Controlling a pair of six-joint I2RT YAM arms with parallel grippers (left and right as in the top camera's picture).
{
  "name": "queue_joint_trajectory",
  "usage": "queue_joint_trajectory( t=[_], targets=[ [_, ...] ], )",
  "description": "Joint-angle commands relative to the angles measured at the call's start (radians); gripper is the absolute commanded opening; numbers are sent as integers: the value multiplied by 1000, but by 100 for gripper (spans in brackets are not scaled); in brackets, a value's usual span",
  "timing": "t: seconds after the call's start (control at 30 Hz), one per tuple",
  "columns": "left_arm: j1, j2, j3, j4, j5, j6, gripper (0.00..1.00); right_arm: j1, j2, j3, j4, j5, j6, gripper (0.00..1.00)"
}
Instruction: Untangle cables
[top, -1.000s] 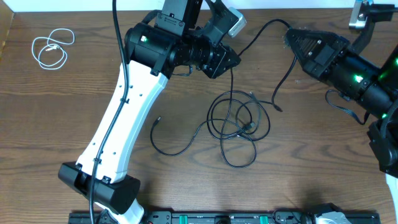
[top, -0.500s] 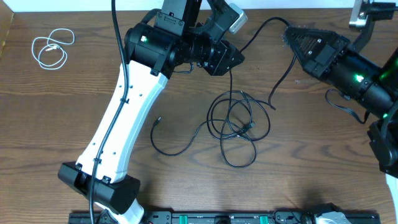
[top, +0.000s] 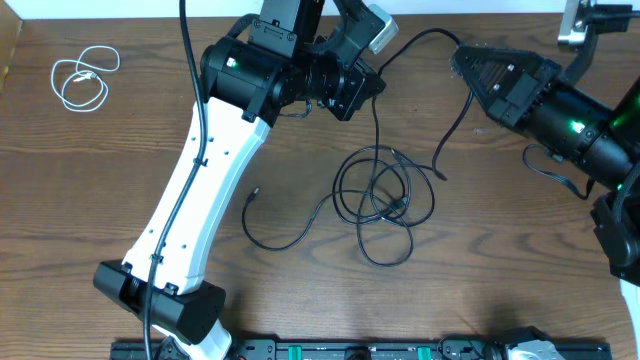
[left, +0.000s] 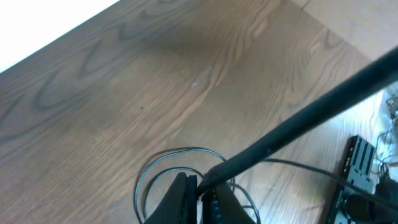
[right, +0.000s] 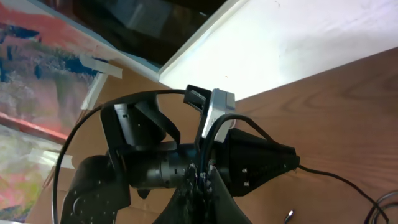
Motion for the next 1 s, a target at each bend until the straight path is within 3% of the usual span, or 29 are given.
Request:
queue_joint_trajectory(
  t=[0.0, 0.17, 0.33, 0.5, 0.73, 0.97],
  targets=[
    [0, 4, 0, -1, -6, -29, 8, -6, -4, 27, -16, -2, -13, 1],
    [10, -10, 11, -1, -42, -133, 7, -6, -3, 27, -107, 126, -114, 13],
    [36, -93, 31, -1, -94, -223, 8, -6, 0, 27, -229, 254, -171, 52],
    [41, -229, 31, 18, -315, -233, 7, -6, 7, 26, -287, 299, -246, 75],
    [41, -389, 31, 72, -605, -233, 7, -6, 32, 25, -358, 343, -318, 91],
    [41, -473, 31, 173, -866, -213, 7, -6, 101, 24, -456, 399, -331, 94]
  ],
)
